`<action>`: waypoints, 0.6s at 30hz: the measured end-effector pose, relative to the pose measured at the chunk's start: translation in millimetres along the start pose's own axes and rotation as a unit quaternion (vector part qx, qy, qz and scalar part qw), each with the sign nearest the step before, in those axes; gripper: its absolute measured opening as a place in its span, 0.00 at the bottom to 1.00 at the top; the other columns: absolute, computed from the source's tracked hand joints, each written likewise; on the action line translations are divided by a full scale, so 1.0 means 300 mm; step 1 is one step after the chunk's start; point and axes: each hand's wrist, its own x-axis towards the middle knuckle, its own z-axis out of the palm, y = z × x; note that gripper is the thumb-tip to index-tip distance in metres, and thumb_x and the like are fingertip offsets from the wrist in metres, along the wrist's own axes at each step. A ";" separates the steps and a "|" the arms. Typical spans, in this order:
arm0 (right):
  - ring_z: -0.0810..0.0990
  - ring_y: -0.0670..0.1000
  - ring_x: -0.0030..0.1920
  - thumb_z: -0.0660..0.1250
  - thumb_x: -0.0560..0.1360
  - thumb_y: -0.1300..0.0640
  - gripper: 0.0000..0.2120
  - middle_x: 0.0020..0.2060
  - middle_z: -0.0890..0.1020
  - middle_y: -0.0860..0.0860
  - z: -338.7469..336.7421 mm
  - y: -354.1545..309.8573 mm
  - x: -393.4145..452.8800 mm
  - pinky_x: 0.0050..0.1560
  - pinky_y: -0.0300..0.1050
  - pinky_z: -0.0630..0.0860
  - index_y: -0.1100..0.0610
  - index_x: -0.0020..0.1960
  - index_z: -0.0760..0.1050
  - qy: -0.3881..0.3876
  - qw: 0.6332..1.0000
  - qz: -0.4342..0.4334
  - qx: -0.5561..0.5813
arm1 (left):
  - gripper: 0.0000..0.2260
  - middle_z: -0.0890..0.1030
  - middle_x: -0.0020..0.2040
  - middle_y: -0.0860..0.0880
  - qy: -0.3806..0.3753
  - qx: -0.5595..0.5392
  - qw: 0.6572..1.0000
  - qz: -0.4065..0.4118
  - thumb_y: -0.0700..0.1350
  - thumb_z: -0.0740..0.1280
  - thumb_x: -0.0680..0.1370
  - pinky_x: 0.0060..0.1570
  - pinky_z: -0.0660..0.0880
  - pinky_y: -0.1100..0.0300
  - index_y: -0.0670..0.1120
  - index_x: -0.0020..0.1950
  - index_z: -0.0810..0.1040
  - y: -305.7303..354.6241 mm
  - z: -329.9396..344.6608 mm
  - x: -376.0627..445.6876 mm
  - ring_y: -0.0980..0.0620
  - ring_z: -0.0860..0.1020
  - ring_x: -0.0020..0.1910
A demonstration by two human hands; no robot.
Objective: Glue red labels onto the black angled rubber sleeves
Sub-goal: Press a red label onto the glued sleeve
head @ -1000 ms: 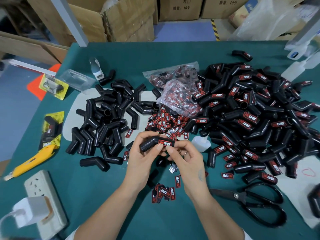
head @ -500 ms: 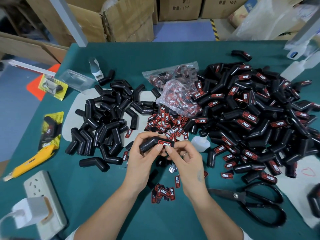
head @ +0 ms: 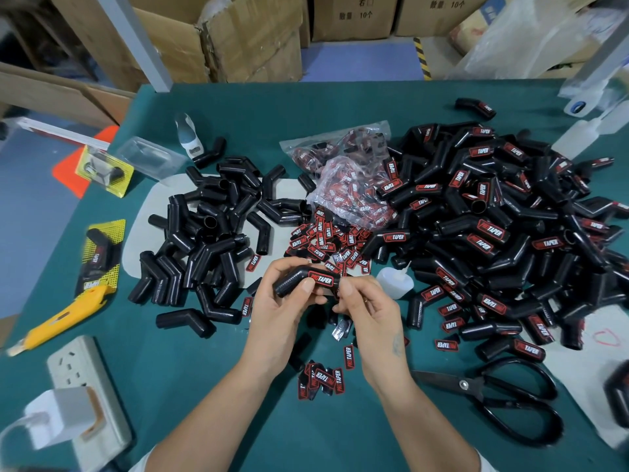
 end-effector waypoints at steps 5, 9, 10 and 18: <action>0.81 0.49 0.45 0.77 0.71 0.45 0.08 0.47 0.82 0.49 0.011 0.013 0.007 0.49 0.45 0.79 0.47 0.47 0.86 0.018 1.000 0.000 0.010 | 0.13 0.84 0.54 0.41 0.006 0.009 1.000 0.001 0.43 0.75 0.75 0.48 0.80 0.59 0.47 0.59 0.81 -0.001 0.003 -0.002 0.48 0.83 0.47; 0.81 0.48 0.44 0.78 0.73 0.52 0.04 0.45 0.81 0.49 0.007 0.016 0.007 0.45 0.41 0.78 0.51 0.45 0.86 0.024 1.000 -0.010 0.009 | 0.13 0.84 0.51 0.41 0.012 0.017 1.000 0.009 0.43 0.76 0.75 0.47 0.80 0.59 0.48 0.58 0.81 -0.007 0.004 -0.005 0.48 0.82 0.46; 0.80 0.48 0.44 0.77 0.73 0.53 0.03 0.44 0.81 0.49 0.007 0.015 0.007 0.44 0.39 0.78 0.51 0.45 0.86 0.023 1.000 -0.011 0.009 | 0.13 0.84 0.51 0.41 0.012 0.019 1.000 0.012 0.43 0.76 0.75 0.47 0.80 0.60 0.48 0.58 0.81 -0.008 0.005 -0.006 0.48 0.82 0.46; 0.82 0.49 0.46 0.76 0.74 0.53 0.04 0.46 0.82 0.53 -0.001 0.003 0.004 0.49 0.44 0.79 0.53 0.46 0.86 0.016 1.000 0.005 0.017 | 0.12 0.83 0.51 0.40 0.000 0.003 1.000 0.011 0.45 0.72 0.79 0.48 0.80 0.58 0.44 0.61 0.79 -0.010 0.004 -0.006 0.48 0.82 0.45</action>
